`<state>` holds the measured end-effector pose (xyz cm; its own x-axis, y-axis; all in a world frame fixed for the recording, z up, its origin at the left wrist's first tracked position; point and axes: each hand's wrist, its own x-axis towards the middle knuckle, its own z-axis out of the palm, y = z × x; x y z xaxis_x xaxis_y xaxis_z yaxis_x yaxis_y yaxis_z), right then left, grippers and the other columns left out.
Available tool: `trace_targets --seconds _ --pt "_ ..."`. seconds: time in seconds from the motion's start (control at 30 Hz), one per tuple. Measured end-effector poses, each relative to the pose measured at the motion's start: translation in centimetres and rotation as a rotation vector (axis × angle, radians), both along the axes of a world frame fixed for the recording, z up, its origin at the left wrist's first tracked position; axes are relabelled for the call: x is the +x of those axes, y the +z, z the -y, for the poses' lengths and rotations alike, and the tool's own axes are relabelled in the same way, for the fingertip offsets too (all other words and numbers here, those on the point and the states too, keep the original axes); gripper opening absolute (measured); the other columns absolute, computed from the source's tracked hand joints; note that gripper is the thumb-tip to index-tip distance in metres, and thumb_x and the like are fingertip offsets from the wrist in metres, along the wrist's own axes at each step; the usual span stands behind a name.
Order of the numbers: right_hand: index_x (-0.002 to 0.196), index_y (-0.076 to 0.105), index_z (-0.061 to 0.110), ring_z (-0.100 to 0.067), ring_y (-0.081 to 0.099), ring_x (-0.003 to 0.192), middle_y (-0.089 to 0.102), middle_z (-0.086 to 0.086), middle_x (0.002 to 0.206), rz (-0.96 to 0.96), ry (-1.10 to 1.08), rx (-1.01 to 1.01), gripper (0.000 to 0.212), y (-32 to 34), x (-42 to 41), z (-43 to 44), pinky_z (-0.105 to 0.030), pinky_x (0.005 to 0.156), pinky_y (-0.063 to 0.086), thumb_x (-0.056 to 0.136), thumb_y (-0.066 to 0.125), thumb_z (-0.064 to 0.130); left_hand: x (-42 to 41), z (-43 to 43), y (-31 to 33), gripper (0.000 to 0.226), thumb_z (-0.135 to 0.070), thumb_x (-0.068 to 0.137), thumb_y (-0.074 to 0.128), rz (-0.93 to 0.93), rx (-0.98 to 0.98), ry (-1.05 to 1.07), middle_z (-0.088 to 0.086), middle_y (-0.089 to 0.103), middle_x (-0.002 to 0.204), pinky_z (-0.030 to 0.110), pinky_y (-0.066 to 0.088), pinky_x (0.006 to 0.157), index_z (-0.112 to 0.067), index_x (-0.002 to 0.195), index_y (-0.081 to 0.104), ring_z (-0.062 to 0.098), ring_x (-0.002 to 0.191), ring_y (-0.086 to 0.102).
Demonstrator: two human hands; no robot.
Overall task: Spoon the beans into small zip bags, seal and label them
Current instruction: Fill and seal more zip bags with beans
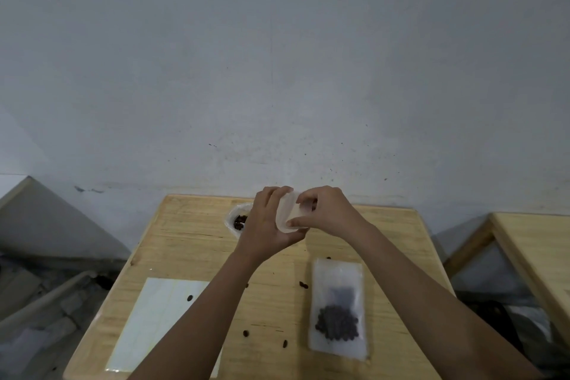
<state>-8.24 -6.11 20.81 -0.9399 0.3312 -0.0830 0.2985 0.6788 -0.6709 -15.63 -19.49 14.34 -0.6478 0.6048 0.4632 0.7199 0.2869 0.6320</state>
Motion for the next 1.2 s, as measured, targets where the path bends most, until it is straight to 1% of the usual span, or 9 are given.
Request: trace_targets --seconds 0.17,0.33,0.47,0.57,0.73,0.87,0.97,1.1,1.2 --pt "0.102 0.071 0.017 -0.002 0.061 0.082 0.069 0.004 0.093 -0.089 -0.047 -0.212 0.026 -0.4 -1.4 0.4 -0.010 0.073 0.046 0.077 0.075 0.020 -2.6 2.1 -0.4 0.088 -0.057 0.061 0.073 0.073 -0.016 -0.011 -0.013 0.035 0.123 0.023 0.041 0.089 -0.024 0.135 0.038 0.005 0.115 0.036" --pt "0.089 0.071 0.015 -0.011 0.067 0.080 0.071 0.000 0.079 -0.155 -0.199 -0.355 0.009 -2.4 -4.0 0.6 -0.023 0.079 0.053 0.082 0.067 0.011 -6.4 5.3 -1.0 0.093 -0.059 0.059 0.070 0.154 -0.029 0.049 -0.016 0.029 0.127 0.026 0.034 0.093 -0.031 0.138 0.030 0.004 0.120 0.029" --pt "0.105 0.066 0.008 -0.015 0.062 0.093 0.067 -0.005 0.103 -0.015 -0.288 -0.219 0.020 -6.9 -5.8 1.6 -0.023 0.082 0.049 0.086 0.061 0.011 -9.9 7.5 -1.8 0.095 -0.063 0.059 0.068 0.200 -0.065 0.066 -0.015 0.028 0.130 0.028 0.032 0.096 -0.034 0.140 0.027 0.004 0.122 0.026" --pt "0.130 0.045 0.010 -0.024 0.060 0.101 0.057 -0.009 0.115 0.249 -0.238 -0.176 0.044 -9.6 -6.5 3.1 -0.031 0.074 0.049 0.090 0.059 0.023 -12.3 8.9 -2.5 0.095 -0.058 0.061 0.074 0.291 -0.121 0.026 -0.016 0.027 0.130 0.028 0.030 0.097 -0.036 0.140 0.026 0.003 0.123 0.025" --pt "0.131 0.035 0.007 -0.013 0.048 0.058 0.051 -0.004 0.082 0.410 -0.269 -0.199 0.047 -14.1 -8.3 5.3 -0.023 0.045 0.033 0.092 0.053 0.027 -16.0 11.0 -5.0 0.092 -0.057 0.061 0.074 0.444 -0.322 -0.148 -0.013 0.029 0.134 0.029 0.029 0.099 -0.043 0.136 0.024 0.007 0.127 0.026" --pt "0.096 0.045 0.004 -0.020 0.049 0.066 0.044 -0.001 0.072 0.303 -0.415 -0.100 0.020 -15.5 -9.7 5.9 -0.022 0.047 0.029 0.088 0.060 0.016 -17.9 11.6 -6.9 0.094 -0.051 0.061 0.079 0.494 -0.509 -0.283 -0.010 0.032 0.130 0.031 0.033 0.098 -0.036 0.138 0.027 0.010 0.124 0.028" --pt "0.075 0.044 0.008 -0.024 0.050 0.068 0.043 -0.001 0.065 0.204 -0.526 -0.121 0.021 -15.9 -10.1 5.8 -0.023 0.049 0.031 0.081 0.064 0.006 -18.7 11.1 -8.0 0.096 -0.047 0.065 0.081 0.493 -0.581 -0.337 -0.008 0.030 0.133 0.029 0.031 0.096 -0.031 0.141 0.024 0.010 0.123 0.027" --pt "0.077 0.055 0.007 -0.014 0.049 0.067 0.053 -0.003 0.072 0.066 -0.640 -0.228 0.013 -15.2 -10.2 5.8 -0.022 0.055 0.037 0.083 0.065 0.008 -19.1 10.0 -9.0 0.098 -0.045 0.063 0.082 0.488 -0.634 -0.396 -0.006 0.028 0.135 0.030 0.031 0.098 -0.029 0.141 0.024 0.012 0.124 0.026" --pt "0.081 0.064 0.007 -0.024 0.060 0.073 0.063 -0.010 0.076 -0.022 -0.694 -0.284 0.012 -14.5 -10.3 5.5 -0.031 0.065 0.048 0.089 0.061 0.015 -19.1 9.2 -9.5 0.105 -0.052 0.059 0.080 0.508 -0.688 -0.436 -0.006 0.022 0.140 0.033 0.033 0.103 -0.028 0.143 0.023 0.016 0.129 0.025"
